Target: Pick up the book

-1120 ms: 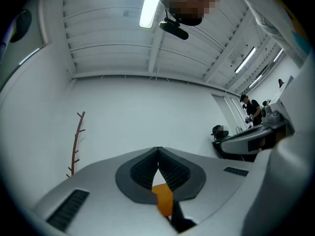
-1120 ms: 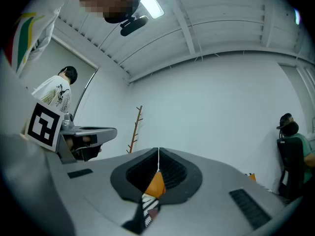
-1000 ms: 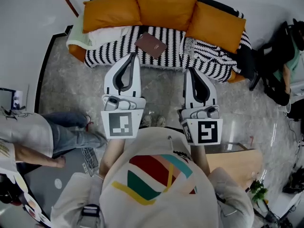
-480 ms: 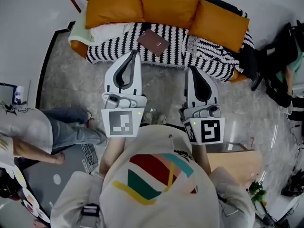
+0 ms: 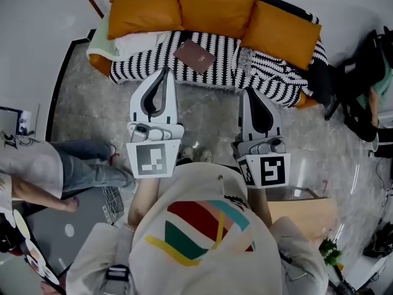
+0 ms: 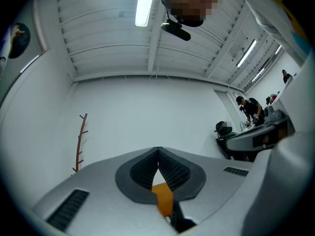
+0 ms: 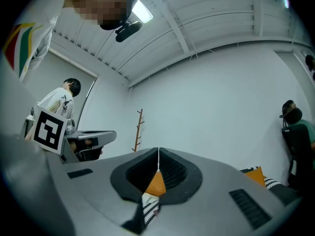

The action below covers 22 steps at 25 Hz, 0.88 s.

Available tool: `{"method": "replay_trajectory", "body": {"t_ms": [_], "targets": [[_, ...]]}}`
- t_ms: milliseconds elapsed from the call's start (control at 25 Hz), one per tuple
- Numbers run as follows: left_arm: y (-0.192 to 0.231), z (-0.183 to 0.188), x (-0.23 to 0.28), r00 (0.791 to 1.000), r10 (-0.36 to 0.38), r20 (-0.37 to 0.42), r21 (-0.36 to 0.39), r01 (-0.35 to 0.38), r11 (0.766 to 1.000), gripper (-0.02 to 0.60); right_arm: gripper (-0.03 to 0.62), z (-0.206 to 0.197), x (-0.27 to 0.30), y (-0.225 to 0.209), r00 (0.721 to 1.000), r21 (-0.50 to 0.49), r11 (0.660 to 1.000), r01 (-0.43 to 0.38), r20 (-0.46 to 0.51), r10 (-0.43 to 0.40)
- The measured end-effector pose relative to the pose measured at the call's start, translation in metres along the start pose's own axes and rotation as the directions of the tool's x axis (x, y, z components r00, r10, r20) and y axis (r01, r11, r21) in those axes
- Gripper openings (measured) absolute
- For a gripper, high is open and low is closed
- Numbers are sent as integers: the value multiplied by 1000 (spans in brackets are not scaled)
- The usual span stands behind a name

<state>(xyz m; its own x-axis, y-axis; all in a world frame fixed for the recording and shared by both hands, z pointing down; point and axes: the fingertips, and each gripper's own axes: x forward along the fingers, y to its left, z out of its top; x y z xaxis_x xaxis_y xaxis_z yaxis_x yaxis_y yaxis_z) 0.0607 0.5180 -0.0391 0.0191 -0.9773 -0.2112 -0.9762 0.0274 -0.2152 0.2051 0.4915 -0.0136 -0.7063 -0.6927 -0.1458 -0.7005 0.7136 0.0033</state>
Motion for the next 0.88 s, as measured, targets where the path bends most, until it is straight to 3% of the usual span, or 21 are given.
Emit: {"method": "replay_trajectory", "body": {"t_ms": [320, 520, 680, 760, 880], "targets": [[-21, -5, 10, 1000, -7, -14, 20, 7, 1000, 6, 15, -17, -15, -25, 1000, 56, 998, 21, -19, -20], [-23, -30, 14, 1000, 7, 4, -3, -7, 1000, 6, 15, -20, -13, -37, 999, 44, 998, 34, -20, -33], [-27, -30, 34, 1000, -5, 22, -27, 5, 1000, 6, 15, -23, -3, -44, 999, 24, 999, 41, -16, -41], [-30, -30, 45, 1000, -26, 8, 7, 26, 1000, 6, 15, -23, 5, -46, 999, 16, 999, 40, -13, -40], [-33, -36, 60, 998, -63, -30, 149, 67, 987, 6, 15, -25, 23, -47, 999, 4, 999, 36, -13, -36]]}}
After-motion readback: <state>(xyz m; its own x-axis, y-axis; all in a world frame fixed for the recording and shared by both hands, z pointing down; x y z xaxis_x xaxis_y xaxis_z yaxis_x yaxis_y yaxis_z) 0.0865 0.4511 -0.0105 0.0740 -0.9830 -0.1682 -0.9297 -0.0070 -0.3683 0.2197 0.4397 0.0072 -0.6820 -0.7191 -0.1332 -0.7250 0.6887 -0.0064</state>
